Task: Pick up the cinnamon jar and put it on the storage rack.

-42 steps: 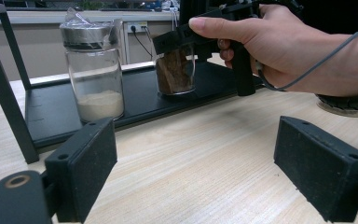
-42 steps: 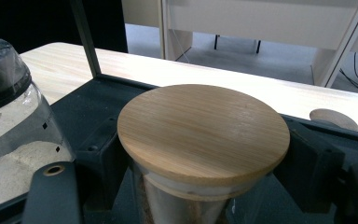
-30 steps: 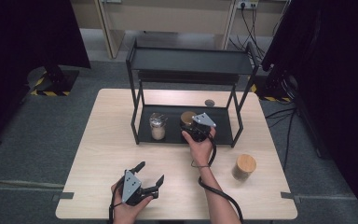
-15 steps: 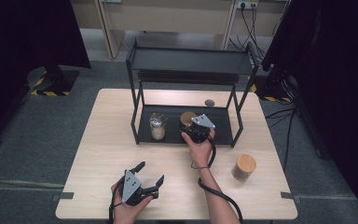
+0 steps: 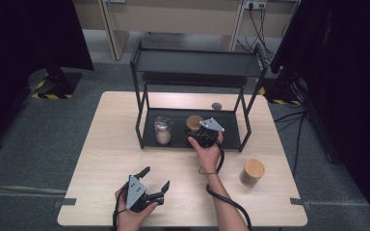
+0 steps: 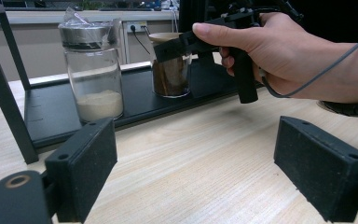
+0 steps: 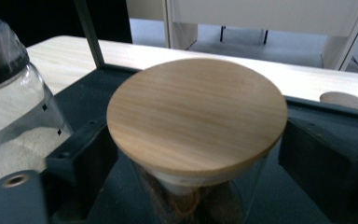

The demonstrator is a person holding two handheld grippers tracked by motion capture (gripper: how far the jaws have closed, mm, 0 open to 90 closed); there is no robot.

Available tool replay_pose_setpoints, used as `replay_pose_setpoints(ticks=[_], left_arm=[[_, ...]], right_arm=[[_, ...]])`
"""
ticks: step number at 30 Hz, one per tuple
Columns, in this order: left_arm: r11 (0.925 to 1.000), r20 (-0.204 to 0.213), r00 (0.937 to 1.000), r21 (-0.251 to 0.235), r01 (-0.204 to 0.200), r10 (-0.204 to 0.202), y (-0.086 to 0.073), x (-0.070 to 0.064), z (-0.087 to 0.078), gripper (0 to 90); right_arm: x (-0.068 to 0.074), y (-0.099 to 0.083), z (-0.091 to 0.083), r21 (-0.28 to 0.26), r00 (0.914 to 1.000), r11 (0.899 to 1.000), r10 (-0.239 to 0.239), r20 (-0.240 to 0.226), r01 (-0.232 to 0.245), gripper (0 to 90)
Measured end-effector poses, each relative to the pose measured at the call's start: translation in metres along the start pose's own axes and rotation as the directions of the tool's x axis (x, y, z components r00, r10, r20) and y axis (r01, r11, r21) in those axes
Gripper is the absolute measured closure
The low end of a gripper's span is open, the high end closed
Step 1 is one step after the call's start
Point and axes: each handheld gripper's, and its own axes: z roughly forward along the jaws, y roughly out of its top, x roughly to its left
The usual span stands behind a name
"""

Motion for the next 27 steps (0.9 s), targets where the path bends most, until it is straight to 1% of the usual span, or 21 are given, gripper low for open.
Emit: replay_pose_setpoints(ticks=[1, 4, 5, 8, 12, 17, 27], left_arm=[[1.0000, 0.000, 1.0000, 0.000, 0.000, 0.000, 0.000, 0.000, 0.000, 12.7], [1.0000, 0.000, 1.0000, -0.001, 0.000, 0.000, 0.000, 0.000, 0.000, 12.7], [1.0000, 0.000, 1.0000, 0.000, 0.000, 0.000, 0.000, 0.000, 0.000, 12.7], [1.0000, 0.000, 1.0000, 0.001, -0.002, 0.002, 0.000, 0.000, 0.000, 12.7], [1.0000, 0.000, 1.0000, 0.001, -0.001, 0.001, 0.000, 0.000, 0.000, 12.7], [1.0000, 0.000, 1.0000, 0.001, -0.005, 0.005, 0.000, 0.000, 0.000, 12.7], [1.0000, -0.001, 1.0000, 0.001, -0.004, 0.004, 0.000, 0.000, 0.000, 12.7]], right_arm=[[0.000, 0.000, 0.000, 0.006, 1.0000, 1.000, -0.002, 0.001, 0.002, 9.3], [0.002, -0.001, 0.000, 0.020, 0.9993, 0.999, -0.035, 0.014, 0.035, 6.5], [0.002, -0.001, 0.000, 0.022, 0.9993, 0.999, -0.036, 0.013, 0.036, 5.9], [0.002, -0.002, -0.001, 0.027, 0.9996, 0.999, -0.025, 0.011, 0.024, 4.5], [0.003, -0.001, -0.002, 0.031, 0.9993, 0.999, -0.035, 0.012, 0.035, 3.8], [0.003, -0.001, -0.004, 0.040, 0.9995, 0.999, -0.029, 0.011, 0.028, 3.6], [0.004, -0.003, -0.012, 0.049, 0.9997, 0.999, -0.024, -0.010, 0.025, 3.4]])
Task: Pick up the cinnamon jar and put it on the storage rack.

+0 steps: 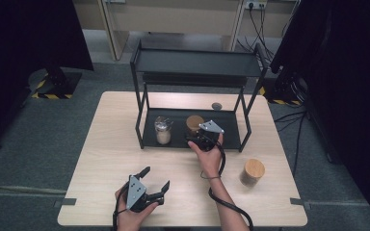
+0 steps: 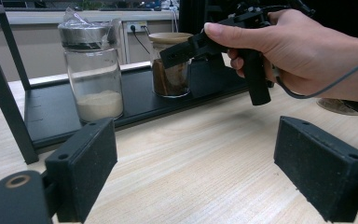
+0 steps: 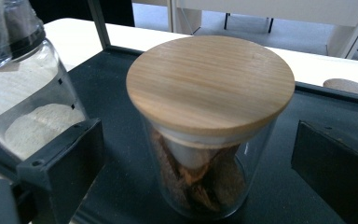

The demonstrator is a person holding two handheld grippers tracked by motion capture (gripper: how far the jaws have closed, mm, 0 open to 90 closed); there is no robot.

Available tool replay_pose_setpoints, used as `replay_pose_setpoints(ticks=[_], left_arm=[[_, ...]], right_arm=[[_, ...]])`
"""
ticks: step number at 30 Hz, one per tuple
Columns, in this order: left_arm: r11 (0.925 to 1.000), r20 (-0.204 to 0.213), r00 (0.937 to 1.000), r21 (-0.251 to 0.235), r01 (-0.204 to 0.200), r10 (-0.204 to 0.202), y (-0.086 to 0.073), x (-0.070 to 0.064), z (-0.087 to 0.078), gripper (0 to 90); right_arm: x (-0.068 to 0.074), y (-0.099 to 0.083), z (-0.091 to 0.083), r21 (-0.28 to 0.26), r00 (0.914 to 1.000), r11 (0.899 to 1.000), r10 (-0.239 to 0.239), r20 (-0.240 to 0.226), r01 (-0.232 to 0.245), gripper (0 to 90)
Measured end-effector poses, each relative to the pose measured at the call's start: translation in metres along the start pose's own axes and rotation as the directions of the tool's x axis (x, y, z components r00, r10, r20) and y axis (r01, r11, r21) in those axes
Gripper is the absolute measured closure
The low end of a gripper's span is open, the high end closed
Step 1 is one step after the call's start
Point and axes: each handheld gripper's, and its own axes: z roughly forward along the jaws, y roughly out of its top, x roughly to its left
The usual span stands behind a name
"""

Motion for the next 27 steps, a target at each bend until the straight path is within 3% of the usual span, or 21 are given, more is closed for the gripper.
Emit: replay_pose_setpoints(ticks=[27], left_arm=[[1.0000, -0.001, 1.0000, 0.001, 0.001, -0.001, 0.000, 0.000, 0.000, 12.7]], right_arm=[[0.001, 0.001, -0.024, 0.004, 0.9990, 1.000, -0.012, -0.044, 0.012, 3.4]])
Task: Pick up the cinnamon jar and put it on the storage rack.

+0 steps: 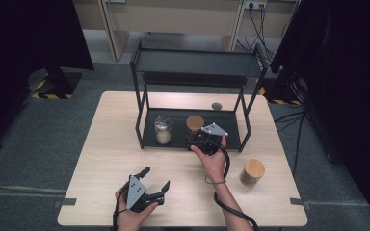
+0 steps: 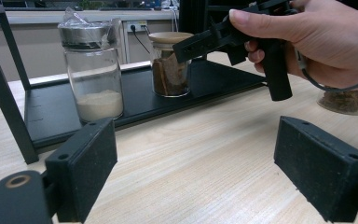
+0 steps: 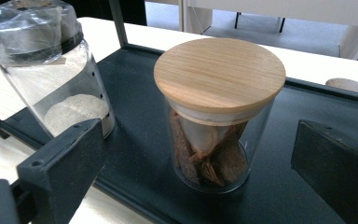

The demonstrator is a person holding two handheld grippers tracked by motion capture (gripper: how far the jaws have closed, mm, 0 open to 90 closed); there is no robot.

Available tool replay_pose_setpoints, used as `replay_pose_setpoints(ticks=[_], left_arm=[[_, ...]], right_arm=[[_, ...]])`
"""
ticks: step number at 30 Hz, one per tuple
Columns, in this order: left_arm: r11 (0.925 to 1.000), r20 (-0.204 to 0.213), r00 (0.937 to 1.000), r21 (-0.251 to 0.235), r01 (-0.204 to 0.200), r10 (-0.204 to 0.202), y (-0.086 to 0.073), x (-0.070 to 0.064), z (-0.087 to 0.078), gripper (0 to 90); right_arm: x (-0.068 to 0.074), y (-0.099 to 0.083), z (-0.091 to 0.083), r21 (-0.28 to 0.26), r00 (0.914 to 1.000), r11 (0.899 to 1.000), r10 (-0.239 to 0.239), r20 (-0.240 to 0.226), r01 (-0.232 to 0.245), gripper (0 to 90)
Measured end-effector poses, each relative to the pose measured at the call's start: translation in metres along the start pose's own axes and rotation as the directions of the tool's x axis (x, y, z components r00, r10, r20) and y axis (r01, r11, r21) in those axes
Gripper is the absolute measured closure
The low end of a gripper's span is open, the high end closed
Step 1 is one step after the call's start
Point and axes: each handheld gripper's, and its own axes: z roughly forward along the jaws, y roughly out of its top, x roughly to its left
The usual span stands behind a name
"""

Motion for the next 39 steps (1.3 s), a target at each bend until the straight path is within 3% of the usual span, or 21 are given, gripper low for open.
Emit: replay_pose_setpoints(ticks=[39], left_arm=[[1.0000, -0.001, 1.0000, 0.000, -0.003, 0.003, 0.000, 0.000, 0.000, 12.7]], right_arm=[[0.001, -0.013, -0.043, -0.021, 0.9984, 1.000, -0.006, -0.055, 0.005, 3.4]])
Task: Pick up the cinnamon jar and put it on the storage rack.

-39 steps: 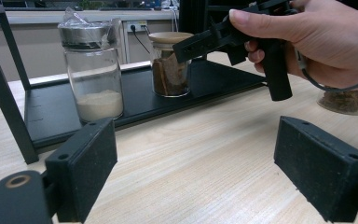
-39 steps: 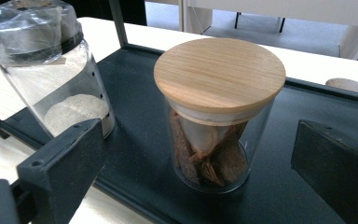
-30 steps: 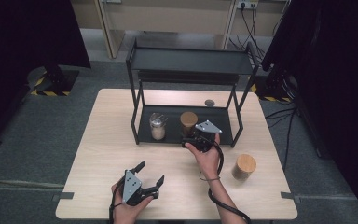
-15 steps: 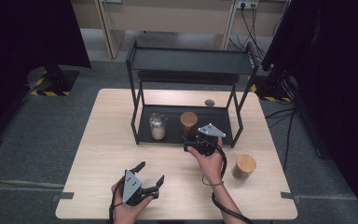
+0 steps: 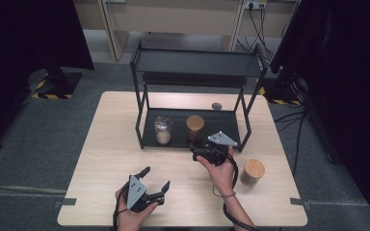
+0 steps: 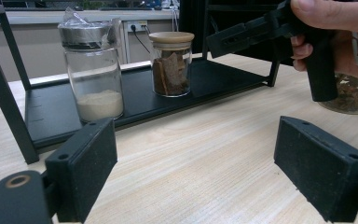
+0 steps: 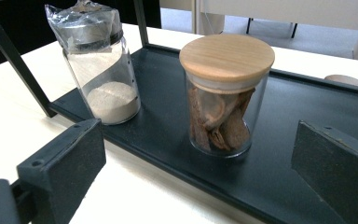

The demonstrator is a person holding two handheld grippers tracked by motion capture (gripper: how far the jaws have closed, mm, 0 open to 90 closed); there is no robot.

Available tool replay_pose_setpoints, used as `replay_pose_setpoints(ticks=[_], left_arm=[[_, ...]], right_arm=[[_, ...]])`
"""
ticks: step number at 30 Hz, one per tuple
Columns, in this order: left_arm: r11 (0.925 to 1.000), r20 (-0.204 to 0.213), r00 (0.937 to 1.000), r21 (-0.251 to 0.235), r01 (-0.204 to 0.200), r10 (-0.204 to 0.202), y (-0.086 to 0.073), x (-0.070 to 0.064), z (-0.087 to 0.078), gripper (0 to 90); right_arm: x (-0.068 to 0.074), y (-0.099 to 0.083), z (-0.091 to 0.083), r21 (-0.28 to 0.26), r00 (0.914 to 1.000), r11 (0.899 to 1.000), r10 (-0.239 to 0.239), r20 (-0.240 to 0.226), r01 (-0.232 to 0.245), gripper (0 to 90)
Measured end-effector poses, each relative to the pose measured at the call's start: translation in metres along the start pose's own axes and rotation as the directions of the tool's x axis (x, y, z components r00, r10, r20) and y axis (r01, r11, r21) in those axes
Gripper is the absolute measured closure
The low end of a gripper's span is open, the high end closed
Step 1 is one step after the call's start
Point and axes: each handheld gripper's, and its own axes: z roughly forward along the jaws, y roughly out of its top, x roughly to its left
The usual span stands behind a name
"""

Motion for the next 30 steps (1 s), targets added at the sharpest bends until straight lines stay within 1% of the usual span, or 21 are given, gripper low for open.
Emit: replay_pose_setpoints(ticks=[12, 20, 30], left_arm=[[1.0000, -0.001, 1.0000, 0.001, -0.001, 0.001, 0.000, 0.000, 0.000, 12.7], [1.0000, -0.001, 1.0000, 0.000, 0.000, 0.000, 0.000, 0.000, 0.000, 12.7], [1.0000, -0.002, 1.0000, 0.000, -0.001, 0.001, 0.000, 0.000, 0.000, 12.7]], right_arm=[[-0.001, -0.008, -0.013, -0.003, 0.9998, 1.000, -0.016, -0.006, 0.016, 3.7], [0.001, -0.010, -0.023, -0.013, 0.9995, 0.999, -0.029, -0.013, 0.029, 3.8], [0.005, -0.015, -0.032, -0.010, 0.9984, 0.999, -0.052, -0.022, 0.052, 3.8]])
